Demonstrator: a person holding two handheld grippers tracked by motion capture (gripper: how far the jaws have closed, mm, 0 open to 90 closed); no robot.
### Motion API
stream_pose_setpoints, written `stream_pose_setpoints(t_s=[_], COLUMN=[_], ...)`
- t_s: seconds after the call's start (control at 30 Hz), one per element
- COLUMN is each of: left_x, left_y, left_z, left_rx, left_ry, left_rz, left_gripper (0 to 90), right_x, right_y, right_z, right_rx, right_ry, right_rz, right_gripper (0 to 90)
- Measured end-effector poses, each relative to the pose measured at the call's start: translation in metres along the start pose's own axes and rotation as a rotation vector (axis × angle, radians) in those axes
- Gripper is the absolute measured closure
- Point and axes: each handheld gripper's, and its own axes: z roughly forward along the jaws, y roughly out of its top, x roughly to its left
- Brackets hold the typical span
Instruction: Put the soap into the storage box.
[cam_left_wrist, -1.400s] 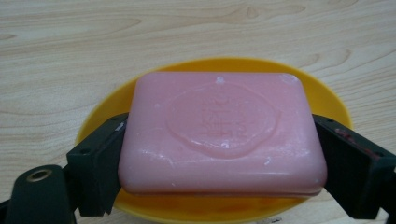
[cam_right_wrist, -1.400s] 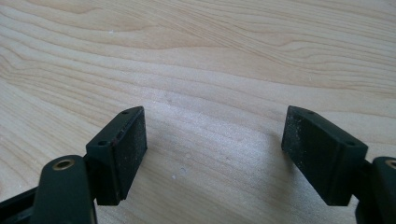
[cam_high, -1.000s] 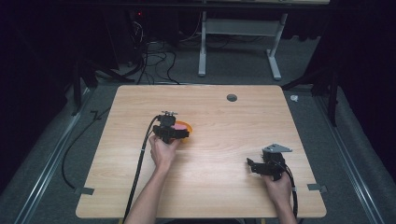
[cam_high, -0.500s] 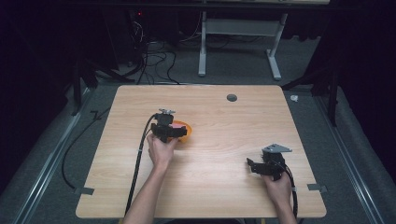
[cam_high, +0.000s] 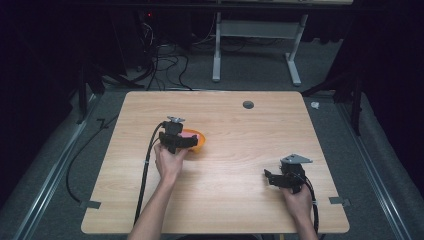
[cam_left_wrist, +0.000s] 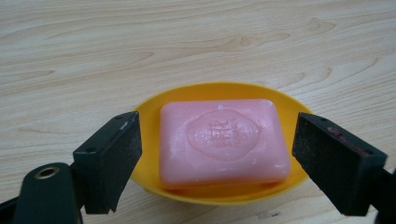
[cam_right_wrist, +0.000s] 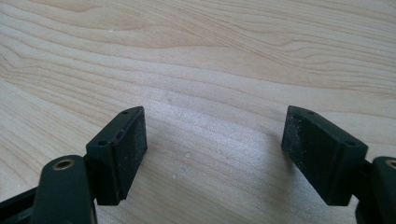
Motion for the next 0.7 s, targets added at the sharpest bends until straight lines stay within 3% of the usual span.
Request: stream_pose_setpoints(t_s=[0.53,0.7], left_x=[0.015,0.017], left_y=[-0.008,-0.009], left_z=[-0.022,-0.028], left_rx=[-0.027,-0.026], left_ry=[-0.023,-0.024], left_rz=[-0.005,0.013], left_gripper=[17.4,17.3], right_x=[0.0,0.0], right_y=[0.0,0.0], right_z=[0.0,0.0], right_rx=[0.002,0.002], right_ry=[0.0,-0.001], right_rz=[0.002,0.002], right_gripper=[22.8,22.8])
